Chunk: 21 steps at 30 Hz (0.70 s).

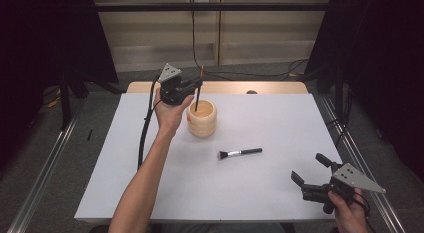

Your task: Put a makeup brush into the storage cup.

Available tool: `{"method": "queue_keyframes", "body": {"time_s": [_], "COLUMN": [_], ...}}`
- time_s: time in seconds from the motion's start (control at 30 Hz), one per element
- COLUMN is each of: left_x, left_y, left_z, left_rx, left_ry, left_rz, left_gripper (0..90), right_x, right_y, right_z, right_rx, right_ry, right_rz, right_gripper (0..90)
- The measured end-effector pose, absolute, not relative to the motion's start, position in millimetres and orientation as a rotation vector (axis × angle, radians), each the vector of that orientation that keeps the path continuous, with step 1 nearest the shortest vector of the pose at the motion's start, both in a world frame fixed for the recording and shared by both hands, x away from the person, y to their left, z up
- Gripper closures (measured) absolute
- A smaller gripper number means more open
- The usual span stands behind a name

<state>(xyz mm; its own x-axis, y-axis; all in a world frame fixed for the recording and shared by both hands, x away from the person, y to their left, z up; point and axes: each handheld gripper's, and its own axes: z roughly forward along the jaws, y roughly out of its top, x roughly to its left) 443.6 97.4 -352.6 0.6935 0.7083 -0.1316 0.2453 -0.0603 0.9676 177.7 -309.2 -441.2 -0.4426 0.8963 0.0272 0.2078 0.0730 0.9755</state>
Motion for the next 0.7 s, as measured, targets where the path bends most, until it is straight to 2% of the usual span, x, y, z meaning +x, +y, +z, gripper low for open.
{"method": "queue_keyframes", "body": {"time_s": [0.7], "left_x": [445.1], "left_y": [89.2], "left_z": [-376.2], "left_rx": [1.687], "left_ry": [0.795], "left_rz": [0.441], "left_gripper": [84.0], "right_x": [176.4], "right_y": [-309.7], "right_z": [-440.9], "right_rx": [1.098], "right_ry": [1.731], "right_rz": [1.412], "right_gripper": [0.0]}}
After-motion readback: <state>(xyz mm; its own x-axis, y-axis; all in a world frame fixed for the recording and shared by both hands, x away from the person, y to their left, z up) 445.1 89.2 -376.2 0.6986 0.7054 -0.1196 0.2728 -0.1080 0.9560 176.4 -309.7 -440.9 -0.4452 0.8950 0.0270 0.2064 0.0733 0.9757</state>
